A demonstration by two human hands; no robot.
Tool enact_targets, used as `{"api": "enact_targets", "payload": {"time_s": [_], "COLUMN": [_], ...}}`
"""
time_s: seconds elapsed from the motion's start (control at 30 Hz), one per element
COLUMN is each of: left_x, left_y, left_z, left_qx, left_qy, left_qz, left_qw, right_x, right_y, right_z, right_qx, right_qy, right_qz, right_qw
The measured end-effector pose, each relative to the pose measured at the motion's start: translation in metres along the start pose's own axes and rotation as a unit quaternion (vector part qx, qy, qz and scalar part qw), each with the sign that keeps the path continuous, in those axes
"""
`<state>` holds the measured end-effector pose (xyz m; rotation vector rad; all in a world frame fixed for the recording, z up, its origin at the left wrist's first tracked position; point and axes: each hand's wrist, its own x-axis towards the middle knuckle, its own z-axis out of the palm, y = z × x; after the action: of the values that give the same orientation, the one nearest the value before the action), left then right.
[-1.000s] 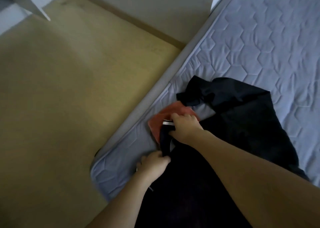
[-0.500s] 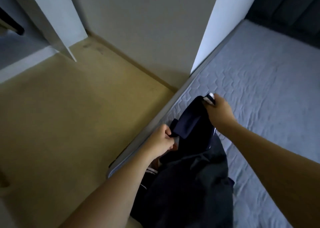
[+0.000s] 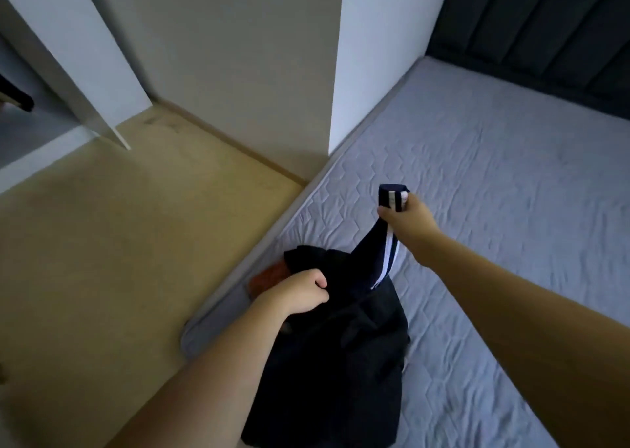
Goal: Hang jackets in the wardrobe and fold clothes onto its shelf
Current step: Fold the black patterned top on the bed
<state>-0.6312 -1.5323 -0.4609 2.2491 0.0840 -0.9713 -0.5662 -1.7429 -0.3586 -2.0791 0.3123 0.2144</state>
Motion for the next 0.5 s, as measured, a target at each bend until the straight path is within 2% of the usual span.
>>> {"api": "enact_targets", "payload": {"time_s": [0.1, 0.2, 0.23, 0.3, 0.37, 0.43, 0.5], "left_x": [0.047, 0.101, 0.118, 0.147, 0.171, 0.185, 0.189], "left_y": [-0.054, -0.115, -0.133, -0.164, -0.186, -0.202, -0.209], "left_z": [0.044, 0.074, 0.082, 0.099, 0.110, 0.115, 0.120], "left_qx": [0.047, 0.047, 0.036, 0.014, -0.059, -0.124, -0.061], "left_qy": [-0.035, -0.077, -0.062, 0.039, 0.112, 0.085, 0.030], "left_qz": [-0.034, -0.073, -0.083, -0.105, -0.121, -0.121, -0.115], "left_qw": [0.998, 0.993, 0.994, 0.994, 0.985, 0.981, 0.991], "right_x": [0.017, 0.026, 0.029, 0.034, 0.042, 0.052, 0.062], "right_y": [0.069, 0.154, 0.181, 0.227, 0.258, 0.274, 0.281], "right_z": [0.041, 0.097, 0.118, 0.159, 0.191, 0.212, 0.222], "right_qx": [-0.097, -0.190, -0.208, -0.257, -0.323, -0.383, -0.442], "right_qy": [-0.114, -0.197, -0.229, -0.273, -0.267, -0.242, -0.242], "right_qz": [0.045, 0.079, 0.082, 0.050, -0.006, -0.050, -0.068], "right_qw": [0.988, 0.959, 0.948, 0.925, 0.908, 0.890, 0.861]}}
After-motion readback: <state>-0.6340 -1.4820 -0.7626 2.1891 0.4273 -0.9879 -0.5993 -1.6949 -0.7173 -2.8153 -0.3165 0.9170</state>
